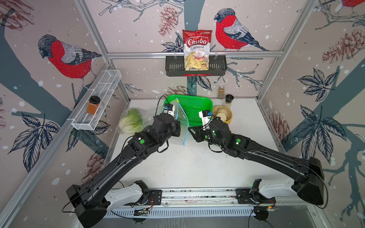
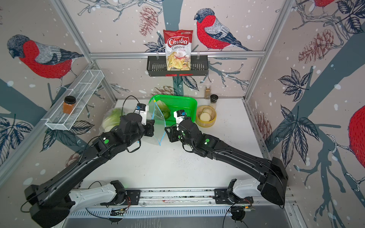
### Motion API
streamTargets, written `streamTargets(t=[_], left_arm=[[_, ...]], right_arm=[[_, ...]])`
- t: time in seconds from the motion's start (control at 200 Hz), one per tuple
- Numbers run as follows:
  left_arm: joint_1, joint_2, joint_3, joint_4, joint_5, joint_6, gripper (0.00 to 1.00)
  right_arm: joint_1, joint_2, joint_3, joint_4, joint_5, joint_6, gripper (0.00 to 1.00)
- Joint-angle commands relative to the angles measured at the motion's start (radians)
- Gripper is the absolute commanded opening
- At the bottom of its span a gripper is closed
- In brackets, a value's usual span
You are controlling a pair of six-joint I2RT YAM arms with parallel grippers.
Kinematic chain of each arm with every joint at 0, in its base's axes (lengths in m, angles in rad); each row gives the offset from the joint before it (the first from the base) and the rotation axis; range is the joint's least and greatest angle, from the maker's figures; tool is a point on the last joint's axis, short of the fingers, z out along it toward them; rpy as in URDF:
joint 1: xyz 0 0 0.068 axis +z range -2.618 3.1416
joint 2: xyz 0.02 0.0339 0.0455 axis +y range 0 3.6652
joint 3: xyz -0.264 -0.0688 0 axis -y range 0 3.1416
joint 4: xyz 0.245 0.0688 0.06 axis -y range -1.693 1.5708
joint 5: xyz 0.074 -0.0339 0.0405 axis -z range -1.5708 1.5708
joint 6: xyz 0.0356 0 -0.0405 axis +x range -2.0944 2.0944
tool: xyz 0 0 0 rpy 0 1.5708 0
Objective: Put the chinese cabbages into a zipper bag and zip it
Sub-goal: Open the zipper of the food storage bag at the center of the board.
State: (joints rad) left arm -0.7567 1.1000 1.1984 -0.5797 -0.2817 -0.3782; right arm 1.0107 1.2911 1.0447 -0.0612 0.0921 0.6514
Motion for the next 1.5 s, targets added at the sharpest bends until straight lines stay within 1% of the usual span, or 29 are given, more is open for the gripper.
streamTargets(t=[0.0,0.065,0.115,0.165,0.225,0.295,0.38,0.405,0.51,0.65,0.755,0.83,0.92,1.016,1.076,1.251,1.306,1.406,1.491], left_arm=[[-0.008,0.024,-0.036,-0.007,0.074,0.02,0.0],[-0.019,0.057,-0.058,0.027,0.099,0.016,0.0],[-0.028,0.087,-0.067,0.033,0.097,0.014,0.0],[-0.032,0.118,-0.076,0.039,0.093,0.009,0.0],[-0.033,0.149,-0.086,0.055,0.105,0.005,0.0],[-0.035,0.175,-0.088,0.069,0.123,0.0,0.0],[-0.035,0.194,-0.095,0.089,0.119,-0.007,0.0],[-0.034,0.197,-0.093,0.089,0.115,-0.011,0.0],[-0.035,0.194,-0.095,0.097,0.099,-0.02,0.0],[-0.035,0.177,-0.085,0.08,0.073,-0.025,0.0],[-0.035,0.155,-0.077,0.062,0.041,-0.019,0.0],[-0.035,0.137,-0.066,0.046,0.021,-0.016,0.0],[-0.035,0.11,-0.046,0.006,-0.05,-0.015,0.0],[-0.035,0.087,-0.017,-0.048,-0.116,-0.01,0.0],[-0.035,0.07,-0.01,-0.069,-0.128,-0.008,0.0],[-0.034,0.044,-0.061,-0.025,-0.084,-0.016,0.0],[-0.035,0.046,-0.083,-0.005,-0.081,-0.023,0.0],[-0.034,0.058,-0.106,0.027,-0.068,-0.028,0.0],[-0.033,0.072,-0.11,0.034,-0.066,-0.027,0.0]], right_arm=[[-0.032,-0.025,-0.078,0.053,-0.038,0.093,0.4],[-0.041,-0.029,-0.116,0.042,-0.04,0.099,0.46],[-0.043,-0.029,-0.131,0.018,-0.024,0.096,0.49],[-0.049,-0.029,-0.142,0.005,-0.027,0.091,0.55],[-0.063,-0.024,-0.138,-0.008,-0.057,0.079,0.64],[-0.066,-0.02,-0.123,-0.024,-0.057,0.055,0.73],[-0.077,0.001,-0.106,-0.043,-0.054,0.029,0.81],[-0.082,0.01,-0.101,-0.05,-0.054,0.027,0.82],[-0.122,0.056,-0.097,-0.042,-0.114,0.027,0.84],[-0.148,0.129,-0.075,-0.06,-0.108,0.016,0.85],[-0.148,0.185,-0.059,-0.054,-0.121,-0.002,0.86],[-0.146,0.222,-0.049,-0.077,-0.085,-0.011,0.87],[-0.151,0.256,-0.067,-0.074,-0.051,-0.02,0.88],[-0.157,0.289,-0.073,-0.09,-0.038,-0.024,0.89],[-0.155,0.299,-0.072,-0.093,-0.04,-0.023,0.89],[-0.121,0.27,-0.026,-0.086,-0.077,-0.051,0.92],[-0.114,0.251,-0.005,-0.088,-0.108,-0.07,0.93],[-0.105,0.197,0.017,-0.098,-0.147,-0.097,0.95],[-0.111,0.123,0.008,-0.095,-0.149,-0.101,0.98]])
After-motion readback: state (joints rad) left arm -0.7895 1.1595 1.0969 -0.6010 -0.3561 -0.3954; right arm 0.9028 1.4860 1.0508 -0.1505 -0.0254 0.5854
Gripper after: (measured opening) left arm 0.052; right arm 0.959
